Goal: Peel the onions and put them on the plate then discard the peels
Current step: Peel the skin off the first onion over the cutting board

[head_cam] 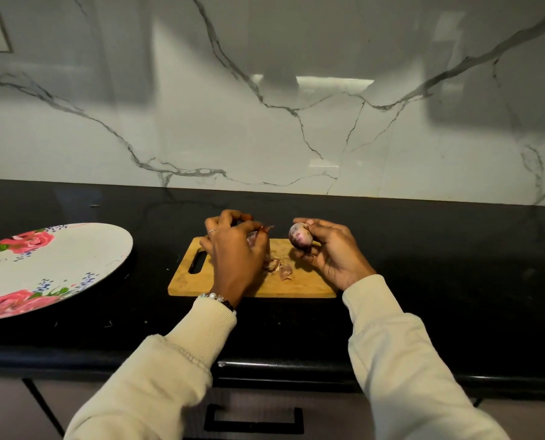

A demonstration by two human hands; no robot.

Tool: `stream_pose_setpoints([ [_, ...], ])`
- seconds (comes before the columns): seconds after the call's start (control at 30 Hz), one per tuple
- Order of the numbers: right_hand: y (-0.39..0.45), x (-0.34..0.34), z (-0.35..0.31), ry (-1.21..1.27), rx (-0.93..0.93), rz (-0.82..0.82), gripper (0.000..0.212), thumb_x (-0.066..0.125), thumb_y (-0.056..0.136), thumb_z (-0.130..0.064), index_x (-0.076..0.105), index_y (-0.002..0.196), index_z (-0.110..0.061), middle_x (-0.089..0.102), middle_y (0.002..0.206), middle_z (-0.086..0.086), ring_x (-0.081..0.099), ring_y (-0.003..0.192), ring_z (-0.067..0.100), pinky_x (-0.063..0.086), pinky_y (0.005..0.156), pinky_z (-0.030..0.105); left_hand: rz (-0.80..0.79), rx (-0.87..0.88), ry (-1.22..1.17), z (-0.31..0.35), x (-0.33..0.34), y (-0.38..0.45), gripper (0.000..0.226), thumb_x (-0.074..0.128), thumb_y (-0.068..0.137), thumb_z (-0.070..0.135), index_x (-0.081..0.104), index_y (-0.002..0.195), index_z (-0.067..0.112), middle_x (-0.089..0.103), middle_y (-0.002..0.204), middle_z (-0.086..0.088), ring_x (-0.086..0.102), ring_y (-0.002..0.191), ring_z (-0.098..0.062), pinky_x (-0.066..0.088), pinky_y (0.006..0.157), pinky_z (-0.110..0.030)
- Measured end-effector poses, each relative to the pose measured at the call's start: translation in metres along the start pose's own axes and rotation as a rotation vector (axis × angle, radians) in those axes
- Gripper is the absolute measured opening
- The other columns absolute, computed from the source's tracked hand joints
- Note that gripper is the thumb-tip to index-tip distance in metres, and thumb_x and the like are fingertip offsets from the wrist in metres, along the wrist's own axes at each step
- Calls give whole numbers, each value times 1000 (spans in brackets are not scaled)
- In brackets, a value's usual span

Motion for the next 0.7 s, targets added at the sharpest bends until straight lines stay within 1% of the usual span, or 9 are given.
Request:
stream_pose_setpoints([
  [0.07,0,0,1,69,12,-1,23,47,102,-8,64,115,2,73,82,18,68,65,27,54,62,31,-64,58,34,4,5,-2,23,62,92,30,71,114,31,48,130,7,29,124,-18,8,83,-23],
  [0.13,0,1,0,140,18,-9,22,47,102,-9,61,115,2,74,77,16,69,63,27,55,60,29,-98,118,51,9,7,-3,29,61,92,29,67,120,34,47,129,7,28,124,-17,9,83,-24],
  [0.2,-1,2,-2,199,12,-13,19,47,102,-6,60,112,3,73,81,19,70,63,29,57,58,29,-110,155,32,12,8,-4,30,61,92,36,67,121,35,50,126,8,30,121,-16,10,82,-27],
  [0.27,-1,3,-2,228,5,-25,19,46,100,0,60,111,6,70,87,23,69,68,29,59,56,31,-126,185,-6,15,9,-4,29,59,92,45,68,118,34,56,117,8,34,115,-14,12,81,-29],
  [0.33,-3,6,-1,201,1,-60,19,47,98,2,61,110,6,70,90,22,70,73,28,59,57,32,-155,183,-44,16,11,-5,31,57,93,47,68,117,33,61,110,10,37,110,-12,14,80,-31],
  [0.43,-6,12,0,116,18,-125,19,49,99,-1,65,108,3,71,94,20,71,79,28,61,58,33,-203,158,-109,17,11,-6,32,56,92,48,69,117,33,64,103,12,38,106,-12,17,80,-33],
  [0.5,-6,12,1,79,27,-127,21,47,101,-4,67,105,2,69,99,21,71,83,29,62,59,35,-228,154,-129,18,11,-7,28,55,93,46,70,114,34,65,98,14,39,105,-12,18,81,-34],
  [0.57,-5,11,1,57,21,-125,22,47,101,-4,68,104,0,67,104,22,71,87,31,62,59,36,-236,139,-132,17,11,-7,22,56,95,39,70,112,35,65,98,16,38,105,-11,17,80,-34],
  [0.7,-6,12,1,17,6,-146,23,46,102,-5,69,104,-2,66,106,21,71,88,33,62,60,36,-235,104,-130,15,10,-7,20,56,96,33,72,109,34,60,90,20,33,99,-5,17,81,-33],
])
Point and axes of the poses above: each hand's wrist, its own y-axis towards the middle knuckle, its own x-axis out of the palm, z = x × y, the point moved 7 cm from there along y, towards the middle knuckle
